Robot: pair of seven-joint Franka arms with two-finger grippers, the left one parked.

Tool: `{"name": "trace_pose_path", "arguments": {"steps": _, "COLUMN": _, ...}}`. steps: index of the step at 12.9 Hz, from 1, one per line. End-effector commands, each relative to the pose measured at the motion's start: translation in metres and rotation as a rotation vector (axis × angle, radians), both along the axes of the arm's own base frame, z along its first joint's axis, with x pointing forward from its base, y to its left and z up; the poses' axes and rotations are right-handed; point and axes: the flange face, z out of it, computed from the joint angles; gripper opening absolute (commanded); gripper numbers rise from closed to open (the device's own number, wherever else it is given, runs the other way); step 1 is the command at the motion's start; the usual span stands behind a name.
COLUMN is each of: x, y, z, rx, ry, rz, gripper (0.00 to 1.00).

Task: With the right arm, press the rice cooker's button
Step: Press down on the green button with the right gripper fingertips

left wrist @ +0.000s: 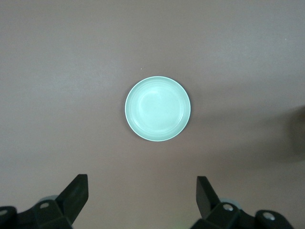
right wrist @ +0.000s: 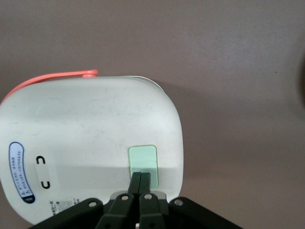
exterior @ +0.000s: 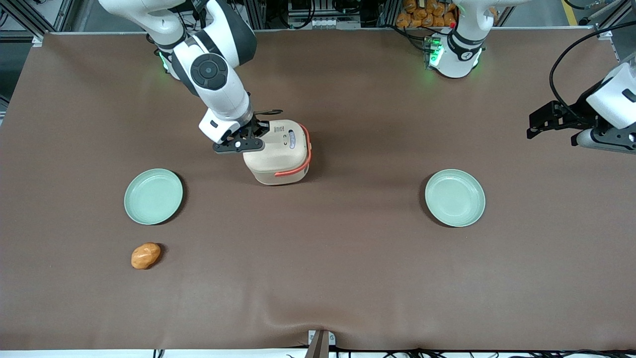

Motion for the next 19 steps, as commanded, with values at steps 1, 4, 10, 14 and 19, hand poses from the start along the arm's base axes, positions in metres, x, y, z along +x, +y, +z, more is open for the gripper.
{"name": "trace_pose_path", "arguments": {"steps": 1, "x": -0.002, "y": -0.002, "z": -0.005, "rx": -0.017, "ry": -0.008, "rz": -0.016, "gripper": 0.00}}
{"name": "trace_pose_path", "arguments": {"steps": 4, "x": 0.002, "y": -0.004, "z": -0.011, "rx": -0.012, "ry": -0.016, "rz": -0.018, "gripper": 0.00}}
{"name": "trace_pose_path", "arguments": {"steps": 10, "x": 0.005, "y": -0.004, "z": -0.018, "rx": -0.010, "ry": -0.020, "rz": -0.016, "gripper": 0.00}}
{"name": "trace_pose_path", "arguments": {"steps": 14, "x": -0.003, "y": -0.010, "z": -0.045, "rx": -0.007, "ry": -0.046, "rz": -0.010, "gripper": 0.00}}
{"name": "trace_pose_path", "arguments": {"steps": 19, "x": 0.017, "y": -0.006, "z": 0.027, "rx": -0.013, "ry": -0.023, "rz": -0.070, "gripper": 0.00}}
